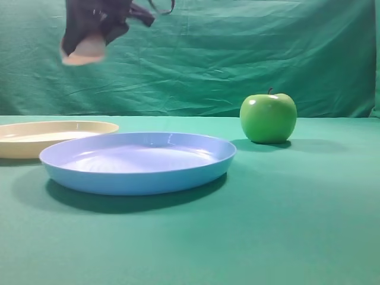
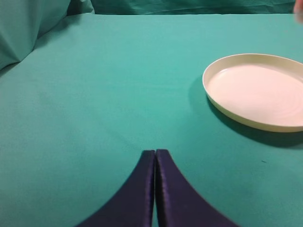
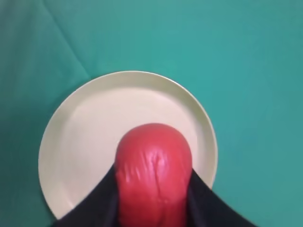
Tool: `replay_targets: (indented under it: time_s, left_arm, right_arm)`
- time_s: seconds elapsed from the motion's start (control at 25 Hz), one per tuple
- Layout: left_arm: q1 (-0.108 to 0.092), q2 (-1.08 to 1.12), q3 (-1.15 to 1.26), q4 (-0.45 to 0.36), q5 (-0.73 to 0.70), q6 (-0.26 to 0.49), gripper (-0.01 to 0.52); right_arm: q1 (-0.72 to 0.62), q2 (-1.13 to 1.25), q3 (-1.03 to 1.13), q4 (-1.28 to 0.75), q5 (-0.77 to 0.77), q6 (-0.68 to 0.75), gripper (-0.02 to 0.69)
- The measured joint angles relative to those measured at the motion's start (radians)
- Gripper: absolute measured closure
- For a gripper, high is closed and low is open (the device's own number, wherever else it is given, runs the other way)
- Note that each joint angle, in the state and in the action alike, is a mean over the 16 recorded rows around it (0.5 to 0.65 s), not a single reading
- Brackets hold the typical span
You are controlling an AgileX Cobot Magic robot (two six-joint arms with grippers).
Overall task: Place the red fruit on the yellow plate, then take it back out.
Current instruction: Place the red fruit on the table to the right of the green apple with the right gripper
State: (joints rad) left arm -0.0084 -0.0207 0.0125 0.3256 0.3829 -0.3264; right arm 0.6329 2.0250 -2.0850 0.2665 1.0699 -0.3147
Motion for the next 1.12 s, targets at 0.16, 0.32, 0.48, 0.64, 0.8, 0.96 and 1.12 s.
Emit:
replay_targets:
  time_s: [0.16, 0.32, 0.48, 0.64, 0.8, 0.96, 1.12]
  left_arm:
    - [0.000, 0.000, 0.000, 0.000, 0.000, 0.000, 0.514]
    - [0.000, 0.000, 0.000, 0.000, 0.000, 0.000, 0.514]
    - [0.000, 0.000, 0.000, 0.000, 0.000, 0.000, 0.514]
    - [0.000, 0.000, 0.000, 0.000, 0.000, 0.000, 0.514]
    - [0.000, 0.000, 0.000, 0.000, 0.000, 0.000, 0.514]
    - [0.000, 0.000, 0.000, 0.000, 0.000, 0.000, 0.514]
    - [0.000, 0.000, 0.000, 0.000, 0.000, 0.000, 0.514]
  right_arm:
    - [-0.048, -0.149, 0.140, -0.007, 0.013, 0.019, 0.465]
    - [-0.098, -0.306, 0.339, -0.011, -0.024, 0.033, 0.465]
    - [-0.154, -0.455, 0.575, -0.014, -0.098, 0.045, 0.465]
    - [-0.208, -0.585, 0.815, -0.016, -0.192, 0.057, 0.465]
    - [-0.252, -0.681, 1.042, -0.016, -0.296, 0.066, 0.465]
    - [-0.281, -0.742, 1.242, -0.017, -0.416, 0.070, 0.465]
    - [-0.292, -0.772, 1.399, -0.017, -0.537, 0.065, 0.465]
